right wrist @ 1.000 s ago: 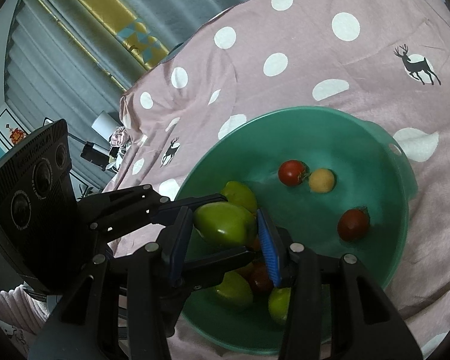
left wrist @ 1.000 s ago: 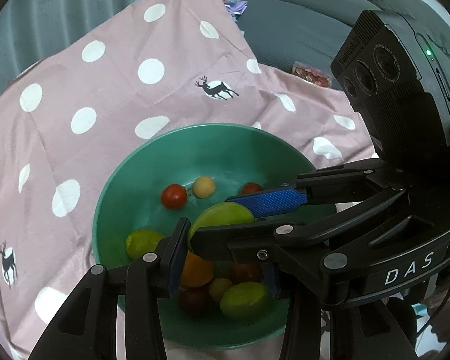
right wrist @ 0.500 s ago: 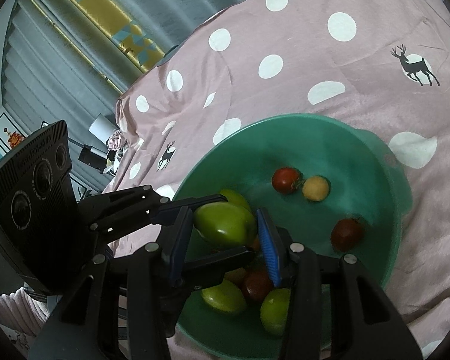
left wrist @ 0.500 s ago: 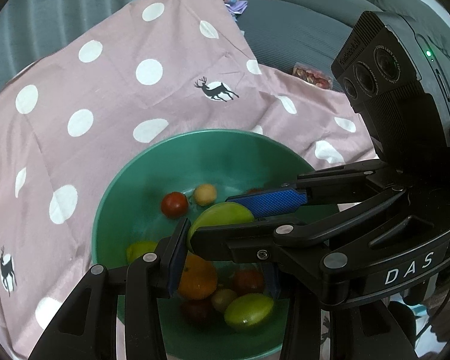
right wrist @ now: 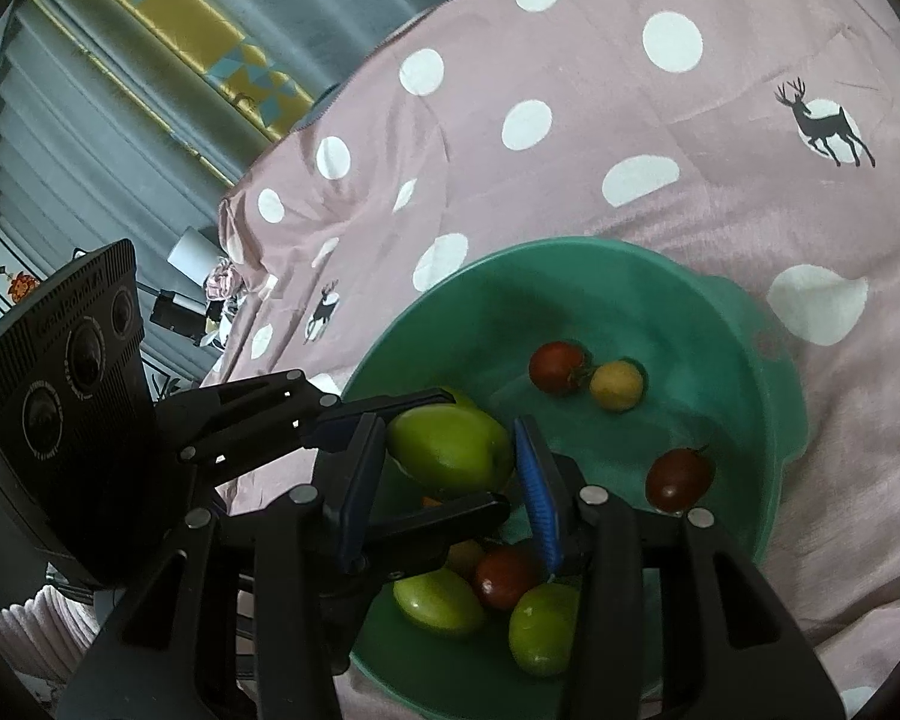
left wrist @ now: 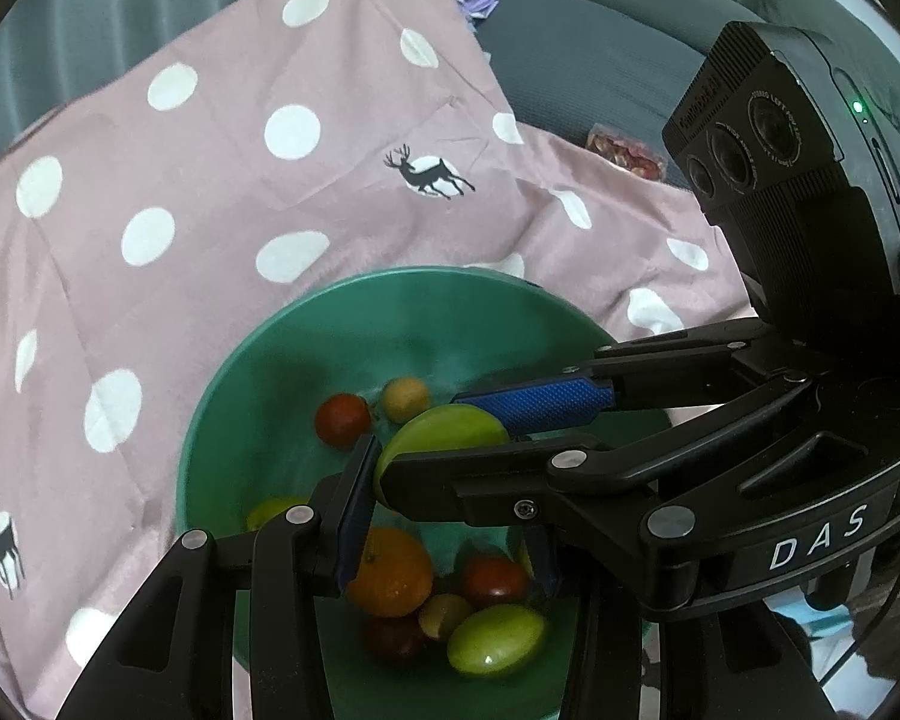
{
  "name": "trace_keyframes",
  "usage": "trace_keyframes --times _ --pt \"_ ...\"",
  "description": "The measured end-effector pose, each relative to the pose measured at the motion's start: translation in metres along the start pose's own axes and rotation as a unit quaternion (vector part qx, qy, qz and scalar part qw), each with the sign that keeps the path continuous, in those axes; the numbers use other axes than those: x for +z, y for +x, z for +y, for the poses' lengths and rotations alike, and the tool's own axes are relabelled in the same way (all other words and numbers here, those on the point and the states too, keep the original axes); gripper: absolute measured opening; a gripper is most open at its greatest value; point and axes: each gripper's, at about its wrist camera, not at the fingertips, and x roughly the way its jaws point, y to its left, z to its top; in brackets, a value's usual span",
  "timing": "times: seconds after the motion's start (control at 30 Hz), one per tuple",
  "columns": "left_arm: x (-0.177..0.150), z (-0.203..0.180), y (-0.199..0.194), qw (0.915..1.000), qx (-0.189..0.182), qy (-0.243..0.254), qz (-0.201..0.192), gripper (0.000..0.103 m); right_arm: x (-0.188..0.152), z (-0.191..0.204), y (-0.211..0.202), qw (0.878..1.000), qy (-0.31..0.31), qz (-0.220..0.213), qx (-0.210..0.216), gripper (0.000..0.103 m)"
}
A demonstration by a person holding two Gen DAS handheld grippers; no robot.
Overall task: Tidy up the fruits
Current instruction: 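Lower the green plum with both tools into the bowl among the fruits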
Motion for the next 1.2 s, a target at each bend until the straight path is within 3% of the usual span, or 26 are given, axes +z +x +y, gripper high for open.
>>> trace_keyframes --times 0.57,1.2 --pt "0.011 0.023 0.021 0.9955 -0.038 -0.064 0.059 0.044 0.024 -0.008 0.026 0.995 0.035 0.089 -0.024 0.044" --pt "0.009 0.027 0.034 0.9933 -0.035 -0.073 0.083 0.044 0.025 -0.01 0.037 0.993 0.042 0.11 -0.031 0.044"
